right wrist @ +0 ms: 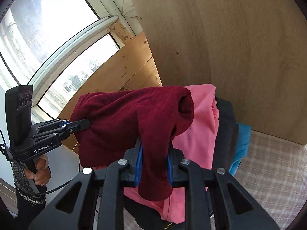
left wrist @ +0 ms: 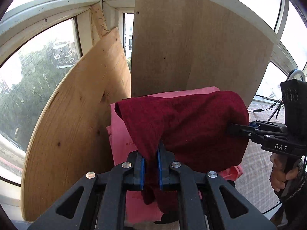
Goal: Fold clothes
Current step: 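Lower the sweater onto the pink shirt on the stack and open both tools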
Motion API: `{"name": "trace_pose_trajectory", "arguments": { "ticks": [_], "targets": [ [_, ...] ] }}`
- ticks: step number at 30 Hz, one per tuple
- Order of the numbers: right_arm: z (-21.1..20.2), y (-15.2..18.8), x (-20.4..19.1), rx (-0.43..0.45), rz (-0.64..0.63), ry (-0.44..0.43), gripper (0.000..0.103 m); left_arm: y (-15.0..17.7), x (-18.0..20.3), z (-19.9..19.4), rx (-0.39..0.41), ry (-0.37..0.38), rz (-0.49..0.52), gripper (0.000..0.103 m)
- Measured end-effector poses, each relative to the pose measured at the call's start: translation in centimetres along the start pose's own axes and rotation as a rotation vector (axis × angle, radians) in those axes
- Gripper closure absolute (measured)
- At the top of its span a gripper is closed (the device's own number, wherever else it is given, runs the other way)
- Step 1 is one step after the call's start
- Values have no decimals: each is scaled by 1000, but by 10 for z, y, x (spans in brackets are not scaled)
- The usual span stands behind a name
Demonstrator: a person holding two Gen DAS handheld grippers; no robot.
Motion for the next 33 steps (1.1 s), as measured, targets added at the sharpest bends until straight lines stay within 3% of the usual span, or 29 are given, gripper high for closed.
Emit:
{"name": "trace_pose_trajectory", "arguments": {
  "ticks": [2,3,4,7,11,13,16,18,22,24,29,33],
  "targets": [
    [14,4,7,-28,-8,26,81,4,-14,18,-37,-39,-34,77],
    [18,5,10,-42,-16,46,75,5,-19,24,-46,-47,-44,70],
    [22,7,14,-56,-23,68,65,5,-21,23,-37,-44,-46,69],
    [13,6,18,-65,-25,84,55,5,-22,6,25,-65,-31,69],
    [-25,-2,12,35,-77,121,55,-1,-18,-26,132,-66,-23,71],
    [-42,-9,6,107,-104,137,55,-10,-14,-20,152,-20,-32,71],
    [-25,-33,-1,127,-98,123,55,-21,-6,2,142,42,-47,75],
    [-9,-40,2,115,-91,105,55,-26,1,24,111,53,-56,81],
    [35,-32,16,26,-129,166,57,-28,-11,62,58,-8,-70,82],
    [48,-26,30,0,-111,171,57,-28,-17,72,46,8,-103,83],
    [29,-32,40,32,-48,118,57,-33,-19,40,108,13,-110,88],
    [-18,-25,23,91,-86,83,57,-5,-11,-1,148,35,-91,86]
  ]
}}
Point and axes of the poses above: each gripper's, at about its wrist camera, not at the fingertips, and z roughly the way its jaws point, x to its right, y to its underside, the point moved 3 cm from there along z, roughly the way its jaws point, and after that the axes turned 9 degrees about x, right-handed, at the moved point
